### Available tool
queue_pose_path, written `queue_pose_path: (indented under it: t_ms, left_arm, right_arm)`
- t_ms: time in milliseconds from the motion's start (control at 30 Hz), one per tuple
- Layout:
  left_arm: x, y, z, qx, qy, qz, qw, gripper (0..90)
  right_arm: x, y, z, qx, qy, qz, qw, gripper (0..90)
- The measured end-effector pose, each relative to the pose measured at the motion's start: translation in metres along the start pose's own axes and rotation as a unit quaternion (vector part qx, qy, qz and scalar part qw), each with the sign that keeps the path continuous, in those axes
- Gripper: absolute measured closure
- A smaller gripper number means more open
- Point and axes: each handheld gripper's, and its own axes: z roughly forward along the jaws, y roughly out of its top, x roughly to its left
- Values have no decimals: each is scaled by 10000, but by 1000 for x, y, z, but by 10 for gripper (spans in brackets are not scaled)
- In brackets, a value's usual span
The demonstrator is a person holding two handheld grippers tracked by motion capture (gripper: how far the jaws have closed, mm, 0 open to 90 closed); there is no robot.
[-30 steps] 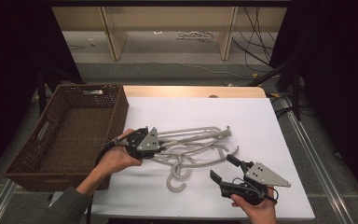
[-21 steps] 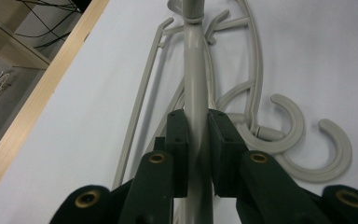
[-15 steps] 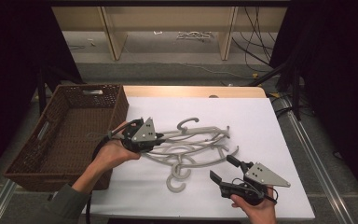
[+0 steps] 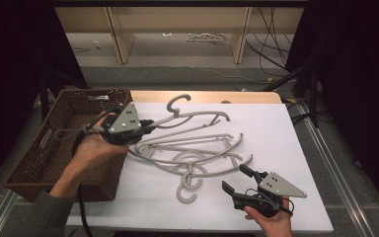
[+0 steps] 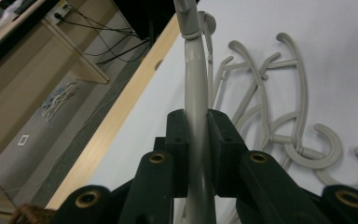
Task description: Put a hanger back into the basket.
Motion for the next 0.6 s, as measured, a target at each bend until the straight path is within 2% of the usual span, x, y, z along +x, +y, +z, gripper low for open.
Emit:
queue_pose_path:
  t_ms: [33, 67, 100, 233, 267, 300, 333, 367, 400, 433, 467, 533, 600]
  left_arm:
    - [3, -2, -5, 8, 79, -55, 10000, 796]
    - [3, -2, -5, 8, 79, -55, 10000, 797]
    - [7, -5, -12, 62, 170, -36, 9998, 797]
    - [13, -11, -23, 100, 276, -58, 9996, 797]
    - [17, -16, -29, 114, 359, -165, 9992, 797]
    - [17, -16, -29, 114, 359, -165, 9992, 797]
    - [22, -21, -36, 165, 458, -167, 9987, 797]
    - [22, -21, -36, 165, 458, -167, 9987, 797]
    - [27, -27, -43, 155, 547, -239, 9981, 798]
    - [27, -27, -43, 155, 547, -239, 9981, 798]
    - [30, -33, -51, 141, 680, -337, 9970, 798]
    - [32, -35, -54, 140, 741, -355, 9965, 798]
    - [36, -42, -63, 195, 820, -443, 9955, 799]
  right_arm:
    - [0, 0, 0, -9, -7, -14, 10000, 207]
    - [0, 0, 0, -3, -39, -70, 10000, 208]
    - [0, 0, 0, 8, -25, -58, 10000, 208]
    - [0, 0, 1, -9, -5, -60, 10000, 208]
    - [1, -1, 3, -34, 46, -27, 10000, 208]
    - [1, -1, 3, -34, 46, -27, 10000, 208]
    - [1, -1, 1, 120, 22, -51, 9999, 208]
    - [1, -1, 1, 120, 22, -51, 9999, 208]
    - [1, 0, 1, 115, 11, -63, 9999, 209]
    - [1, 0, 1, 115, 11, -63, 9999, 209]
    - [1, -1, 2, 88, 26, -45, 9999, 209]
    - [0, -1, 1, 177, 26, -64, 9998, 209]
    - [0, -1, 3, 70, 21, -57, 10000, 209]
